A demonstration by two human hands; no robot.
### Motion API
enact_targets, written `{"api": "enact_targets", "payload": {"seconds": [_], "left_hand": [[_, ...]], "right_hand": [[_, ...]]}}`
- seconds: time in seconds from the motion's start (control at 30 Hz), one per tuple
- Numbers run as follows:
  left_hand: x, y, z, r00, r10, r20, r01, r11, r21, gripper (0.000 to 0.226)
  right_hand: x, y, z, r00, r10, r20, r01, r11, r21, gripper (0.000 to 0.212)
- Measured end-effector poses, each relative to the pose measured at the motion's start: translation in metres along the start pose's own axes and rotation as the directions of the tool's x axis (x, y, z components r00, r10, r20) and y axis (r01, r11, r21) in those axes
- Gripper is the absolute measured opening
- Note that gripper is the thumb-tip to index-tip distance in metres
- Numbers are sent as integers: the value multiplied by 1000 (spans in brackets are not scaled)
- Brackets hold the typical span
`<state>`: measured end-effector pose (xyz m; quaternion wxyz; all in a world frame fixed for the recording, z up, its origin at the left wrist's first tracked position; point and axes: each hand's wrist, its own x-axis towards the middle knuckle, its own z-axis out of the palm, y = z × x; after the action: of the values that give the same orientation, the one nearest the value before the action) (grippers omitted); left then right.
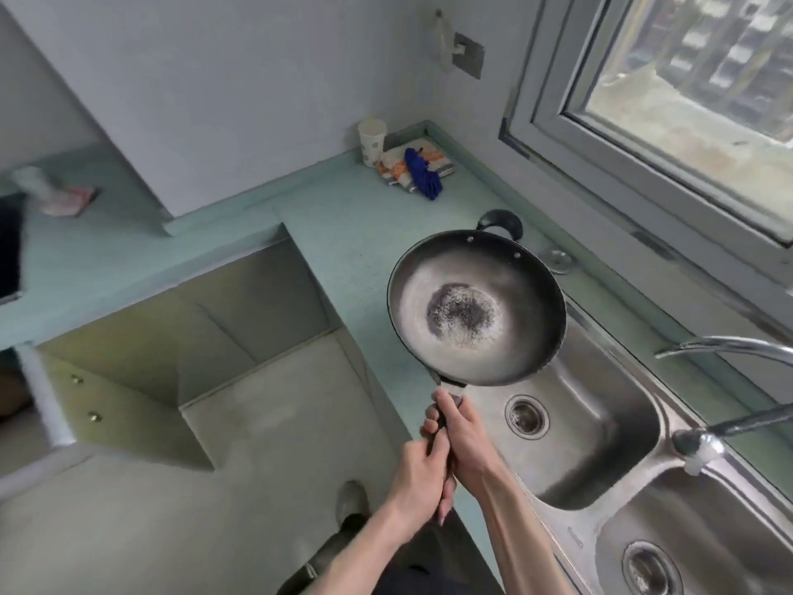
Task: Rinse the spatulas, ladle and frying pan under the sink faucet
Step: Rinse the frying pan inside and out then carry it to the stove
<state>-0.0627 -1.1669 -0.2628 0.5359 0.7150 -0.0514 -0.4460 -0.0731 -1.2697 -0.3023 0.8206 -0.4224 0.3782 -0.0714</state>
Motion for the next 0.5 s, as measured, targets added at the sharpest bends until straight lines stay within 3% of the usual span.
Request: {"api": "enact_targets", "payload": {"seconds": [0.2, 0.33, 0.5], "left_hand": [[-22, -6, -41, 971, 61, -229, -71, 997, -34, 57], [-32, -4, -89, 924, 85, -372, -114, 992, -56, 52], [-49, -7, -160, 866, 89, -492, -150, 985, -85, 50]], "right_hand": [[-4, 10, 62, 989, 86, 120, -79, 995, -67, 17], [-2, 12, 119, 944, 170, 282, -149, 984, -96, 26], [-5, 25, 203, 905, 230, 359, -135, 953, -270, 33]]}}
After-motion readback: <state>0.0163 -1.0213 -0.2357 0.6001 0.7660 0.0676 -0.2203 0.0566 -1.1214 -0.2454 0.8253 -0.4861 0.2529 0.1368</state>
